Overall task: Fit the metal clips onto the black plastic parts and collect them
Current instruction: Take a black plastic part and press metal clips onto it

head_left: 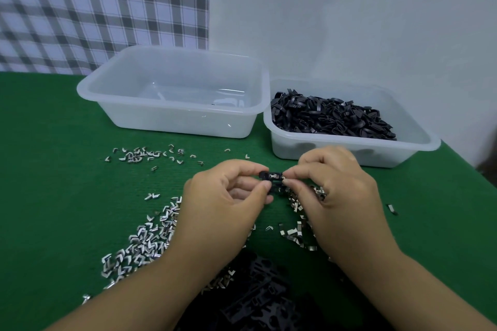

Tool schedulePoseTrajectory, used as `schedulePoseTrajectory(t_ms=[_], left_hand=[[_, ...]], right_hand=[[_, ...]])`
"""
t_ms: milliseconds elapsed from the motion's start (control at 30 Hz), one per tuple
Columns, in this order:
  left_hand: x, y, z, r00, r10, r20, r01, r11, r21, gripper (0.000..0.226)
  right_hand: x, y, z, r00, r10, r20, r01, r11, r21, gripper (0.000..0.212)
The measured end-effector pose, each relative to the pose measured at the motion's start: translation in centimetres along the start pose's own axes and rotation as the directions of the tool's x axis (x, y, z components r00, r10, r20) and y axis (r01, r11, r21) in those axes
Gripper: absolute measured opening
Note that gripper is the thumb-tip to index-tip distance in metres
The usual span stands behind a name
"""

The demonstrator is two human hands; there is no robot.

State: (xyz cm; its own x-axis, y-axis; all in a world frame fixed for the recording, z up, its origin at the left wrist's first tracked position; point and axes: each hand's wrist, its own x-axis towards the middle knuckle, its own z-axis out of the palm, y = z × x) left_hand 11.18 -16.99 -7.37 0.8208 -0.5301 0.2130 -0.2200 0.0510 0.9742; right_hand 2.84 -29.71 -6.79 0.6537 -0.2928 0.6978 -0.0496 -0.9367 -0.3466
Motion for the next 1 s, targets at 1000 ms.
schedulePoseTrajectory(t_ms=[1000], left_hand=[[0.24, -0.13, -0.18, 0.994, 0.068, 0.085, -0.069, 0.998, 0.006, 0.028]], right_hand=[[0.77, 0.57, -0.90, 0.830, 0.314, 0.461, -0.530, 0.700, 0.479, 0.020]])
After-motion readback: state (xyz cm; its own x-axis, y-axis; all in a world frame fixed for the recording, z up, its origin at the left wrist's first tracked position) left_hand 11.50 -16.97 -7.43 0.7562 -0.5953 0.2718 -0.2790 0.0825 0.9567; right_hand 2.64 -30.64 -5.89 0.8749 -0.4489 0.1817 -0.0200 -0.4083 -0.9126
